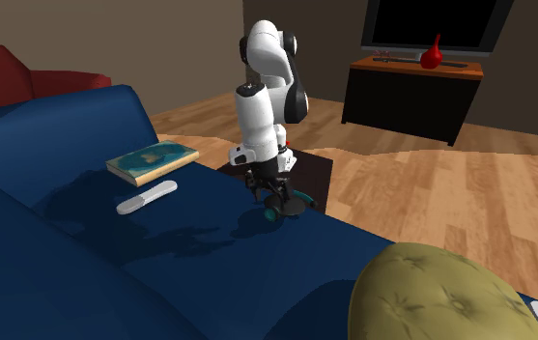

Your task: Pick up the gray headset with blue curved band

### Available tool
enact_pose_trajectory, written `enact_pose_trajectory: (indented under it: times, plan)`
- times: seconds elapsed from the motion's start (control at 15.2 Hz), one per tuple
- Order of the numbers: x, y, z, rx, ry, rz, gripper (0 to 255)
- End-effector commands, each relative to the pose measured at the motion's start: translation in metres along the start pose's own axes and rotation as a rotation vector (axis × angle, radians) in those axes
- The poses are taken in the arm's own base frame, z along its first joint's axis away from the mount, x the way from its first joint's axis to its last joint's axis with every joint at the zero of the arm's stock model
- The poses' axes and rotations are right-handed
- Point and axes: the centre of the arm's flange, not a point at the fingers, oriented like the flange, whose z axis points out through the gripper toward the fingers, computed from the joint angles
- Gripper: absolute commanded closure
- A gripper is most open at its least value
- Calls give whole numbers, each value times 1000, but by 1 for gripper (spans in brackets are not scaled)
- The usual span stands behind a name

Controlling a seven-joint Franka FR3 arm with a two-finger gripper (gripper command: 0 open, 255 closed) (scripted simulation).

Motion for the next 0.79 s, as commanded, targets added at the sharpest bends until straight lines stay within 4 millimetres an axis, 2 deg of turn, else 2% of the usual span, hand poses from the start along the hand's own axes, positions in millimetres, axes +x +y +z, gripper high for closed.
enact_pose_trajectory:
  times: [0.0,0.33,0.46,0.53,0.73]
  plan:
    - [3,-1,10,1,-2,0,0]
    - [5,3,39,1,-2,0,0]
    - [5,3,39,1,-2,0,0]
    - [6,3,40,1,-2,0,255]
    - [6,3,40,1,-2,0,255]
